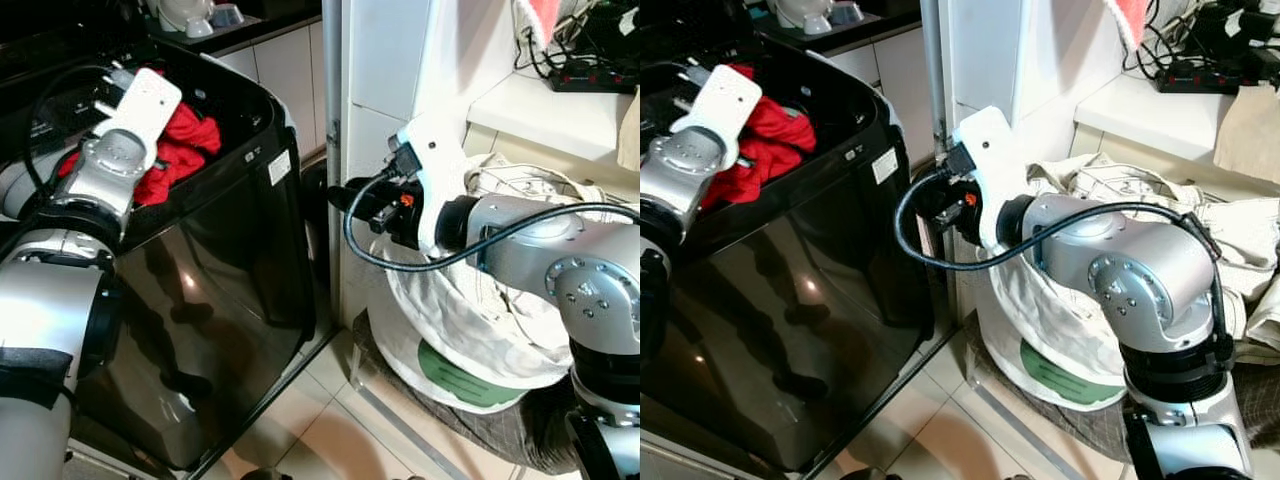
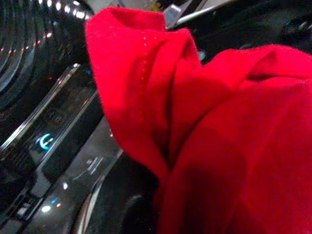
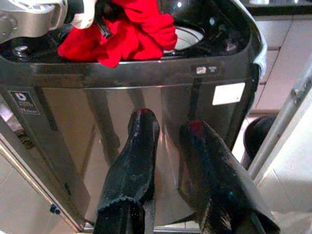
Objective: Clothes washing
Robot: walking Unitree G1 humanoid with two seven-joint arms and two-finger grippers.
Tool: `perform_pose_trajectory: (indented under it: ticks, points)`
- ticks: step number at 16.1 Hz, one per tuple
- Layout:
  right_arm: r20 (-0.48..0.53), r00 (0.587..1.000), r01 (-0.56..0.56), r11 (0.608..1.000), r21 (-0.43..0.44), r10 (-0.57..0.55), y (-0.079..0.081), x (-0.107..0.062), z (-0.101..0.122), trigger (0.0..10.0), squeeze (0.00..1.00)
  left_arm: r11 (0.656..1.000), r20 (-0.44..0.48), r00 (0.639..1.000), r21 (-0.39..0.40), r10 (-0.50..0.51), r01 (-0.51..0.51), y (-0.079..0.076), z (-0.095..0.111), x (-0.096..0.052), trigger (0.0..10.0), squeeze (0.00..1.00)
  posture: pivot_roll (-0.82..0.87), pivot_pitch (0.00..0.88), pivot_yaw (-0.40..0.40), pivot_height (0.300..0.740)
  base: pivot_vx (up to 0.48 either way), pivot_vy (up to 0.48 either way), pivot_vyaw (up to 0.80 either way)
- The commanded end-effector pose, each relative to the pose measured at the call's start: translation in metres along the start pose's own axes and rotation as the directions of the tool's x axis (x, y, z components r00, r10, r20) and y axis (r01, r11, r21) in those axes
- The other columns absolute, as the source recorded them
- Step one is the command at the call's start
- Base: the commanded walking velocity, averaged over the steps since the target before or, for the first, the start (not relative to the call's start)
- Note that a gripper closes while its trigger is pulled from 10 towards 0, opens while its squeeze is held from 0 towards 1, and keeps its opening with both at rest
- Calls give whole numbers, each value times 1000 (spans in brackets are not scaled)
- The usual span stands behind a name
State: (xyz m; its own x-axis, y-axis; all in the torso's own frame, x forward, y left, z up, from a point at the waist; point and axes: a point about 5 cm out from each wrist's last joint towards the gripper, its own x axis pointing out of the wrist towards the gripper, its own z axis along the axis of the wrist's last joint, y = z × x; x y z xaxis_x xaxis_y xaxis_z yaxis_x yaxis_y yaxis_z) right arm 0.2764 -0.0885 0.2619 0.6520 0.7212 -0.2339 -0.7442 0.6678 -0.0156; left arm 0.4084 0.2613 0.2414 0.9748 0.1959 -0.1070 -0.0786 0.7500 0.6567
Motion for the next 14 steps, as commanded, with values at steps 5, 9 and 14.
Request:
perform_pose_trajectory:
  ticks: [5, 9, 14]
  points:
    - [-1, 999, 32, 999, 19, -32, -3, 3, -2, 10000, 0, 995, -57, 995, 54, 84, -81, 22, -7, -2, 10000, 1000, -130, 0, 92, 740, 0, 0, 0]
    - [-6, 999, 39, 999, 25, -39, -4, 3, -3, 10000, 0, 999, -72, 997, 22, 32, -30, 17, -9, -2, 10000, 1000, -127, 0, 92, 740, 0, 0, 0]
    - [-31, 999, -17, 1000, -20, 17, 2, 2, -6, 10000, 0, 969, -182, 953, -109, -241, 224, -15, -25, -4, 10000, 1000, -131, 0, 93, 740, 0, 0, 0]
